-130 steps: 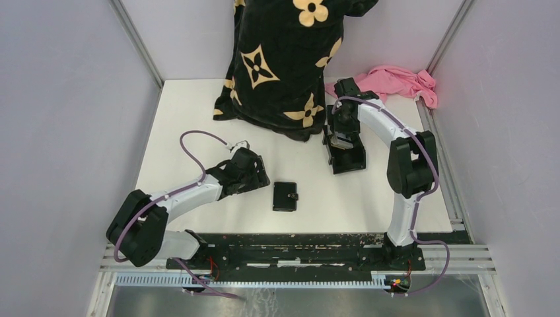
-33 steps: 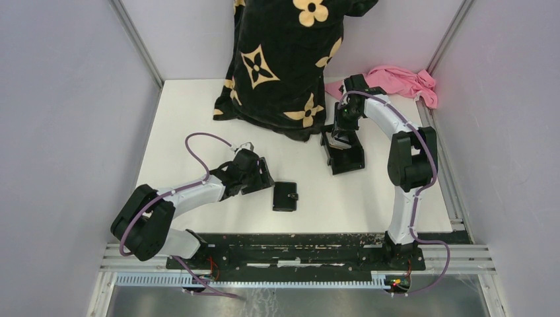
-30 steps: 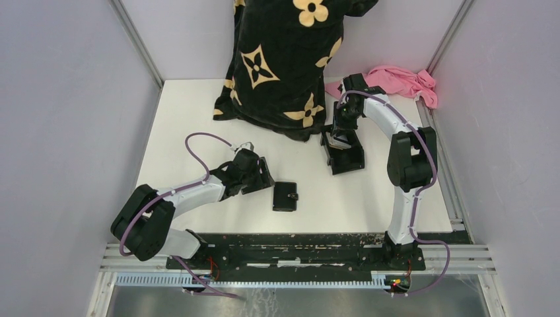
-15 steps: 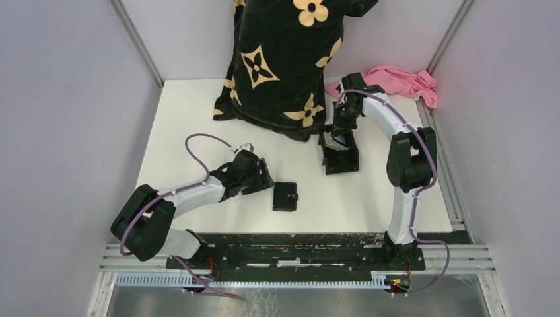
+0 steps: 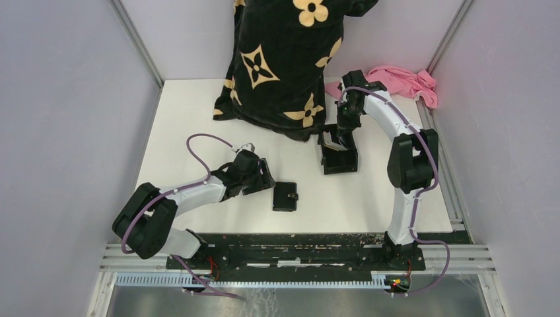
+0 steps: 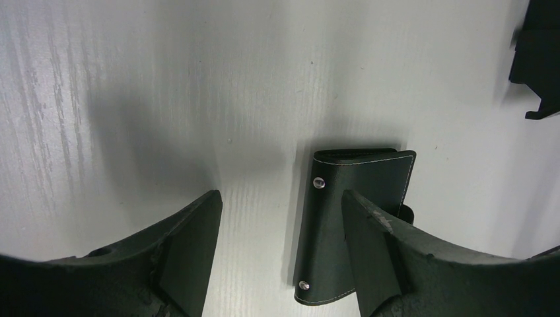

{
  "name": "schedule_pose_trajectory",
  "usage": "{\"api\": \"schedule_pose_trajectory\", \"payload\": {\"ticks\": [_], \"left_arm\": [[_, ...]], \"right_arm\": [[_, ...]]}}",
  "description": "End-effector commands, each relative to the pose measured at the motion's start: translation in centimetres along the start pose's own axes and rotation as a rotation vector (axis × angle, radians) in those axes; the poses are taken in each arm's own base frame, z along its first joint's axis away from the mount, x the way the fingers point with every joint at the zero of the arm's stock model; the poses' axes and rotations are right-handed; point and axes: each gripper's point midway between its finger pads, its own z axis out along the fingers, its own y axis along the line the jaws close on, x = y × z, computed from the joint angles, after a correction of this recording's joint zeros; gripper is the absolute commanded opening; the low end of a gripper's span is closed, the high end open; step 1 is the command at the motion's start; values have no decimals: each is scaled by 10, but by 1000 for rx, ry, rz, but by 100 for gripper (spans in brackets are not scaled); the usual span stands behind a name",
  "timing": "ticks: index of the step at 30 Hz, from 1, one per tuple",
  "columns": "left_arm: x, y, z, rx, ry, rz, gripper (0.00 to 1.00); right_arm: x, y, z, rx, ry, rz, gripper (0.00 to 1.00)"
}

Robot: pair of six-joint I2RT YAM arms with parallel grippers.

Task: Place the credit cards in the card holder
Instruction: Pick up the credit card from the storage box.

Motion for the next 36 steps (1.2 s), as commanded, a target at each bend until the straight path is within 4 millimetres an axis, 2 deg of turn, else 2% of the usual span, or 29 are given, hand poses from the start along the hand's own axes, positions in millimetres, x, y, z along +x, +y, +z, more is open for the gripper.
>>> {"api": "schedule_pose_trajectory", "payload": {"ticks": [1,7,12,16,23,27,29,36], "left_arm": [[-11,-12,1,42,-34,-9,74],[-22,-15,-5,42,-68,-1,74],[-34,-19,-11,36,-109,9,74],[-45,-23,-16,31,-133,39,74],[-77,-44,-35,56,-211,119,73],[-92,-67,-49,134,-240,178,73],[-96,-79,-55,187,-245,210,75],[-93,-123,-74,443,-194,300,84]], "right_arm": [[-13,1,-31,27,-72,-41,1],[-14,-13,-43,106,-89,-72,1],[-19,-17,-59,142,-138,-82,1],[-23,-16,-72,162,-176,-96,1],[-20,-2,-100,147,-230,-122,1],[-7,14,-120,77,-252,-134,1],[4,29,-131,11,-262,-147,1],[61,79,-157,-235,-230,-207,1]]}}
